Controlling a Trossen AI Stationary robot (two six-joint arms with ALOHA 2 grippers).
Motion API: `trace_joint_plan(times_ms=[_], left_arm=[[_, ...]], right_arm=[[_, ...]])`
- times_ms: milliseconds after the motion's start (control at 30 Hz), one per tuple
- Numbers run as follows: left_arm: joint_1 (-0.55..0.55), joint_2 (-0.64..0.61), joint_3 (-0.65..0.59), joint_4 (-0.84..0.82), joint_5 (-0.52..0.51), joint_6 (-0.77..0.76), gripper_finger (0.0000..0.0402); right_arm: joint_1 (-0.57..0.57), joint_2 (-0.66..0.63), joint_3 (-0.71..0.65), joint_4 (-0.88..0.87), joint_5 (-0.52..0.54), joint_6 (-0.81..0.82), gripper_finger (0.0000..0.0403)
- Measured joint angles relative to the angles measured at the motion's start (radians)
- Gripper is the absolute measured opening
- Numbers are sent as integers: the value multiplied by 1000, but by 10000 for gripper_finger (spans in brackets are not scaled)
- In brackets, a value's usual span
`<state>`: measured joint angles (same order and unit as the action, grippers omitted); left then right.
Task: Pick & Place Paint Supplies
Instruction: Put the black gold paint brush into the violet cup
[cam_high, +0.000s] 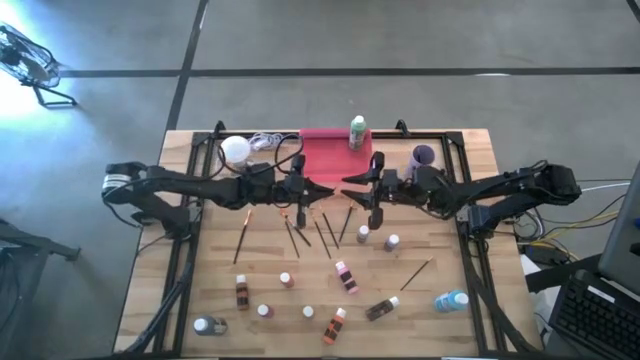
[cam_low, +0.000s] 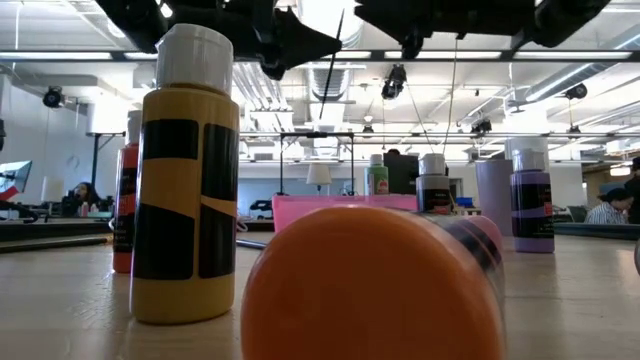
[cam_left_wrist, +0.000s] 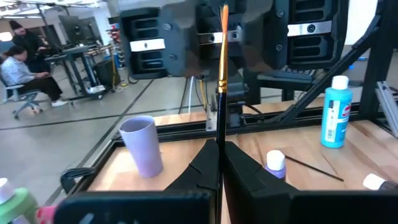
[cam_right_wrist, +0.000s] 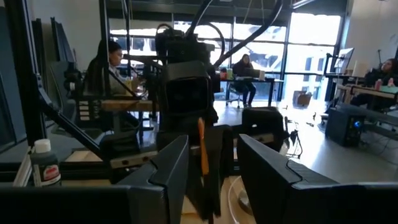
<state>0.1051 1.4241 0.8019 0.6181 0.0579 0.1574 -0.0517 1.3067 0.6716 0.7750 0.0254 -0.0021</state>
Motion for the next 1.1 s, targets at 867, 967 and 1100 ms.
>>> trace_joint_plan(times_ms=[867,967,1100], left_arm=[[2,14,0,-17,3,6,20],[2,14,-2,-32,4,3,34],[2,13,-2,-34,-20,4,69]], right_arm=[[0,42,48,-41,0,0,8],[0,38,49,-60,2,-1,8],[-1,10,80,-205,59,0,8]])
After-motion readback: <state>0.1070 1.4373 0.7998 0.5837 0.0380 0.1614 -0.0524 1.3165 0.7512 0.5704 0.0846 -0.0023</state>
